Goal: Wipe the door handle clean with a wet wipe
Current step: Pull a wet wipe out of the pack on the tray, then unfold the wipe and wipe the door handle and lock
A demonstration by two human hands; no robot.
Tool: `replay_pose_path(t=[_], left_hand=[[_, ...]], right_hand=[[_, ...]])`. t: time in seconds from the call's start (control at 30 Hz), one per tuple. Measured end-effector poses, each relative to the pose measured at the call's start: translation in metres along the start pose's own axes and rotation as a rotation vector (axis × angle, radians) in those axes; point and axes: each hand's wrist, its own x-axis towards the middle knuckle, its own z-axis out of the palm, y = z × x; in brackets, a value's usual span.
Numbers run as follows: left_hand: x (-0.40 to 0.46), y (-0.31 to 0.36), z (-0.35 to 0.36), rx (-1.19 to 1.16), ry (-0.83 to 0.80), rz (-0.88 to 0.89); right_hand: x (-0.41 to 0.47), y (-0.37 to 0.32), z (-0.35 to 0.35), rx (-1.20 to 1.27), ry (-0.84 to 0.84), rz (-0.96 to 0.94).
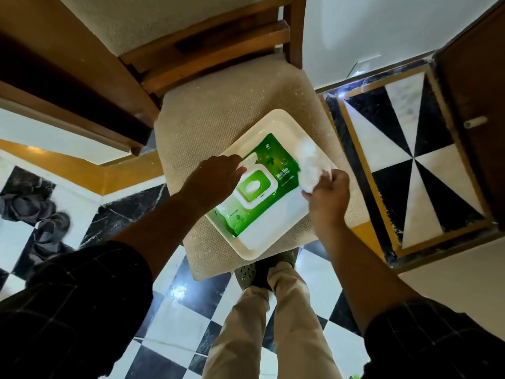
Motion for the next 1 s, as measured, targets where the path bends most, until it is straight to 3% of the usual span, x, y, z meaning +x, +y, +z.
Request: replay_pose_path(t=[0.13,0.2,0.3,0.5,0.57,0.67,0.73,0.8,0.87,1.0], left_hand=[[-0.005,0.006,0.011,0.005,-0.029,-0.017],[-0.016,0.017,0.023,-0.011,-0.178,-0.015],[-0.038,0.031,0.043,0.249,-0.491,-0.020],[-0.025,0.066,-0.013,0.408,-0.814,-0.060],[-0.022,0.095,-0.056,0.169,-0.768,-0.074],[-0.024,0.179,-0.129,-0.713,-0.573,-0.211],[-0.029,0.241,-0.171,-1.133,-0.614,-0.174],[-0.033,0.289,-0.201,-1.240,-0.634,-0.039],[-0.035,0.333,-0.232,-1.205,-0.584,0.102],[-0.019,0.386,-0.263,-1.116,-0.526,0.224]], right_hand=[[0.006,-0.004,-0.025,0.052,-0.115,0.051],[0.007,-0.011,-0.033,0.096,-0.148,0.072],[0.002,-0.030,-0.045,0.125,-0.168,0.084],[-0.038,-0.103,-0.108,0.161,-0.181,0.063],[-0.062,-0.134,-0.142,0.190,-0.174,0.051],[-0.103,-0.183,-0.200,0.243,-0.159,0.003],[-0.125,-0.214,-0.237,0.276,-0.139,-0.039],[-0.142,-0.237,-0.266,0.301,-0.121,-0.087],[-0.157,-0.262,-0.298,0.311,-0.051,-0.174],[-0.163,-0.288,-0.346,0.257,0.025,-0.297]])
